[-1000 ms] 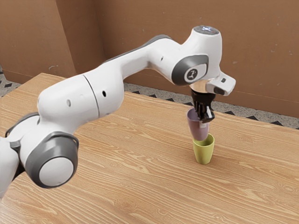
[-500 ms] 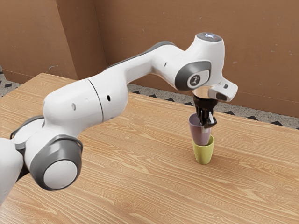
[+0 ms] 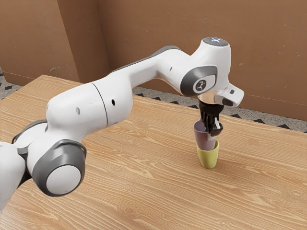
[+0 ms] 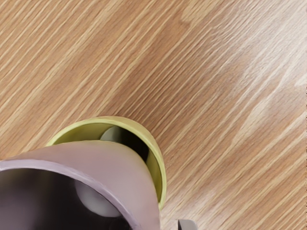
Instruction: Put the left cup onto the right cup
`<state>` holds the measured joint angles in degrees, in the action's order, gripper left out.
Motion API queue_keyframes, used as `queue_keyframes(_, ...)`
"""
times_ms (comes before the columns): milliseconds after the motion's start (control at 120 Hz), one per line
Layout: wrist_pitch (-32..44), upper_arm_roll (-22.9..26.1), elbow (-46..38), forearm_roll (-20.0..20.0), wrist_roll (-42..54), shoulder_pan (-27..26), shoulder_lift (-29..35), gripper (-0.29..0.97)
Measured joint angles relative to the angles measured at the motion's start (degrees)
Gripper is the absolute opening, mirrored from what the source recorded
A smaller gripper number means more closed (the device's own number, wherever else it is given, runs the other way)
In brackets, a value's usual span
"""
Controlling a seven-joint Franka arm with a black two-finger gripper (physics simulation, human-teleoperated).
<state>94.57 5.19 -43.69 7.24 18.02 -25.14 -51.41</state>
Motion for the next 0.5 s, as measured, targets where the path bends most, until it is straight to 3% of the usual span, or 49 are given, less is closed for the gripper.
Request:
queue_keyframes(200, -0.41, -0.04, -0.02, -0.17, -0.31, 0.00, 0.40, 0.48)
queue_keyframes(500, -1.09, -0.26, -0.72, 0.22, -0.71, 0.18, 4.21, 0.63)
